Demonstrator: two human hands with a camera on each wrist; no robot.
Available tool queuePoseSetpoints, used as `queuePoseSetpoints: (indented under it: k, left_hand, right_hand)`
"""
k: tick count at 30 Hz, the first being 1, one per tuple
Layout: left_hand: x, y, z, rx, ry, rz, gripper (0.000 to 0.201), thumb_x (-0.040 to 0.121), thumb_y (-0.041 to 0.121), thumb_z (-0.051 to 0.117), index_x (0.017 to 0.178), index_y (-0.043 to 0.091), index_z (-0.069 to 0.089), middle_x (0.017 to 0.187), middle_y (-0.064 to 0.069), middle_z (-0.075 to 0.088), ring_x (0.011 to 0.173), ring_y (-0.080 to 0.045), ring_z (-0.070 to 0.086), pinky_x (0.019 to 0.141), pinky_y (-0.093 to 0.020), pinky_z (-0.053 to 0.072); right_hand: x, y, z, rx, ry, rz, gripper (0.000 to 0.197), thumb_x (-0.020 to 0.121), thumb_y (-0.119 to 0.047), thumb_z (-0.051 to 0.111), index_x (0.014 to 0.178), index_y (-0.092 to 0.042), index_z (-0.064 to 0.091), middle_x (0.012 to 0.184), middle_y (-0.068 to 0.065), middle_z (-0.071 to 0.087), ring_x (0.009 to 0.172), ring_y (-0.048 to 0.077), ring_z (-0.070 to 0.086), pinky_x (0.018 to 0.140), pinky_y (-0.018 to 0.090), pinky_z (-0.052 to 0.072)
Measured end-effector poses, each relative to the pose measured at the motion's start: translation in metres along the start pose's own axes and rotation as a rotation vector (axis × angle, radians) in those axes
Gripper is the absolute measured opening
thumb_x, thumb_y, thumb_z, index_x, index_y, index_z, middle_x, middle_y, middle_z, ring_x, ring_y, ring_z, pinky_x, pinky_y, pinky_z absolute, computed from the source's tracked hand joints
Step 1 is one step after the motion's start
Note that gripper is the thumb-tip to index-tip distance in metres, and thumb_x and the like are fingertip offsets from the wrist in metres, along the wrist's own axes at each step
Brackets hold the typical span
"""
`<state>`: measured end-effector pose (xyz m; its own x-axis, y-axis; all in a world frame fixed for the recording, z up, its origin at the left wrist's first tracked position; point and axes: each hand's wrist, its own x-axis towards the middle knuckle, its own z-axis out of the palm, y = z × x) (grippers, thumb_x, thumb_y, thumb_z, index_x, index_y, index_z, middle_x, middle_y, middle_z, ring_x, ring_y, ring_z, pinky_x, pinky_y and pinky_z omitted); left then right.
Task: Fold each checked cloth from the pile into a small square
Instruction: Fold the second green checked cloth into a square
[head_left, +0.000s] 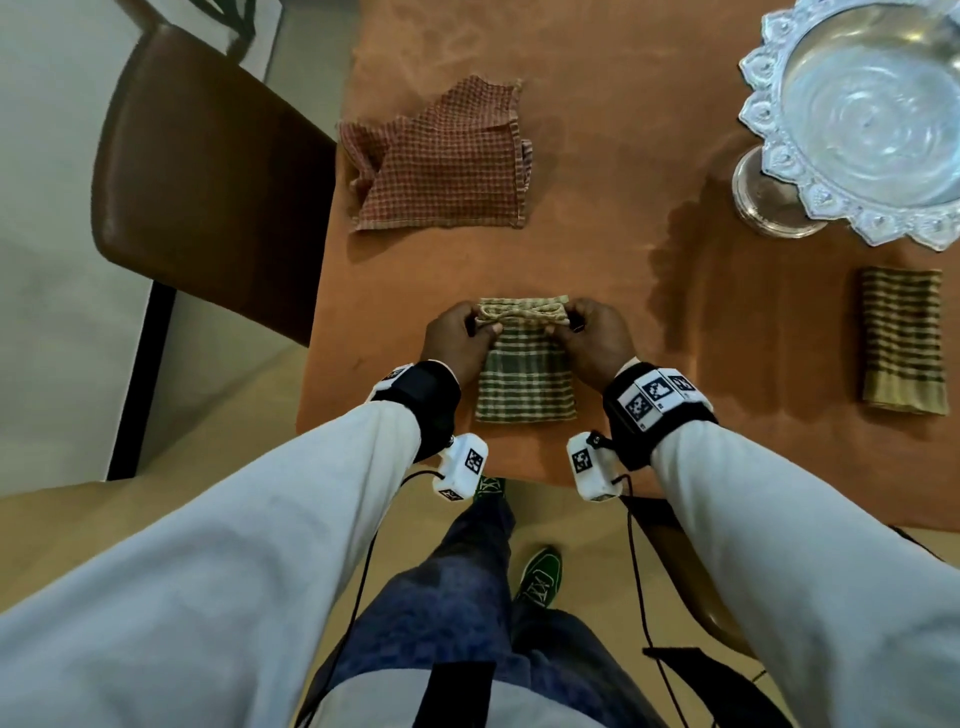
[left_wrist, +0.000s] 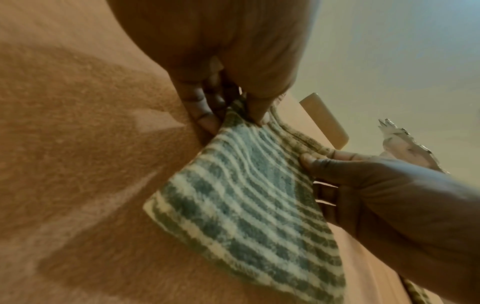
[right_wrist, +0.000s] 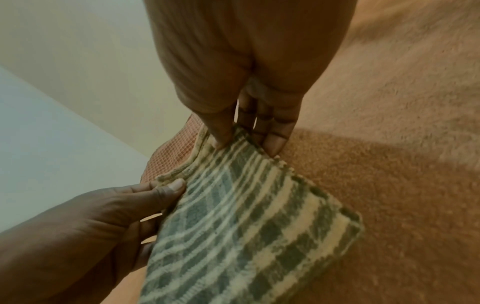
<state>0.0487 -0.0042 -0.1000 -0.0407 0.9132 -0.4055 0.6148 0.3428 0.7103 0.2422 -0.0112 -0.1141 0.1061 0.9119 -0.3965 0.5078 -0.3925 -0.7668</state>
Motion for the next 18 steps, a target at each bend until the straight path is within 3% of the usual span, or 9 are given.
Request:
queuePoseSetpoints:
  k: [4, 6, 9, 13, 16, 18]
  left_hand:
    - [0.005, -0.003, 0.001, -0.081, 0.003, -0.009, 0.019, 0.088, 0.021, 0.071, 0.1, 0.009, 0.064, 0.092, 0.001, 0.062, 0.085, -0.014, 0.056, 0.069, -0.013, 0.035]
    - [0.009, -0.005, 0.002, -0.115, 0.008, -0.009, 0.013, 0.087, 0.021, 0.072, 0.093, 0.014, 0.062, 0.089, 0.002, 0.064, 0.083, -0.014, 0.058, 0.068, -0.013, 0.037]
    - [0.011, -0.005, 0.002, -0.134, -0.004, -0.021, 0.015, 0.087, 0.02, 0.072, 0.089, 0.014, 0.059, 0.083, 0.003, 0.061, 0.075, -0.012, 0.055, 0.065, -0.014, 0.037]
    - [-0.002, -0.005, -0.014, -0.2, -0.165, 0.025, 0.021, 0.091, 0.021, 0.067, 0.093, 0.003, 0.057, 0.08, -0.015, 0.058, 0.072, -0.018, 0.054, 0.069, -0.035, 0.051]
    - [-0.031, -0.009, -0.033, -0.258, -0.353, 0.083, 0.012, 0.097, 0.014, 0.058, 0.089, 0.009, 0.05, 0.072, -0.004, 0.053, 0.066, -0.011, 0.053, 0.066, -0.028, 0.047]
    - [-0.053, -0.017, -0.042, -0.246, -0.452, 0.112, 0.017, 0.097, 0.021, 0.058, 0.087, 0.014, 0.047, 0.07, -0.005, 0.048, 0.066, -0.009, 0.049, 0.065, -0.024, 0.041]
  right_hand:
    - [0.001, 0.003, 0.003, -0.005, 0.093, 0.016, 0.009, 0.087, -0.016, 0.069, 0.096, -0.013, 0.07, 0.079, -0.009, 0.066, 0.07, 0.006, 0.06, 0.062, 0.011, 0.041]
    - [0.0, 0.002, 0.003, 0.036, 0.11, 0.033, 0.01, 0.088, -0.014, 0.069, 0.097, -0.015, 0.07, 0.084, -0.007, 0.068, 0.074, 0.007, 0.061, 0.063, 0.01, 0.042]
    - [0.0, -0.002, 0.002, 0.062, 0.082, 0.032, 0.008, 0.087, -0.013, 0.07, 0.087, -0.019, 0.066, 0.075, -0.01, 0.064, 0.066, 0.005, 0.058, 0.065, 0.021, 0.044]
    - [-0.019, -0.018, -0.014, 0.21, -0.022, -0.011, 0.004, 0.088, -0.012, 0.069, 0.092, -0.014, 0.068, 0.088, 0.004, 0.072, 0.079, 0.019, 0.067, 0.073, 0.036, 0.054]
    - [-0.054, -0.028, -0.028, 0.316, -0.153, -0.015, 0.012, 0.092, -0.004, 0.063, 0.094, -0.015, 0.065, 0.094, 0.0, 0.072, 0.085, 0.009, 0.068, 0.073, 0.026, 0.054]
    - [-0.08, -0.026, -0.035, 0.361, -0.3, -0.04, 0.018, 0.093, 0.0, 0.06, 0.096, -0.017, 0.063, 0.097, -0.005, 0.071, 0.089, 0.003, 0.068, 0.074, 0.018, 0.052]
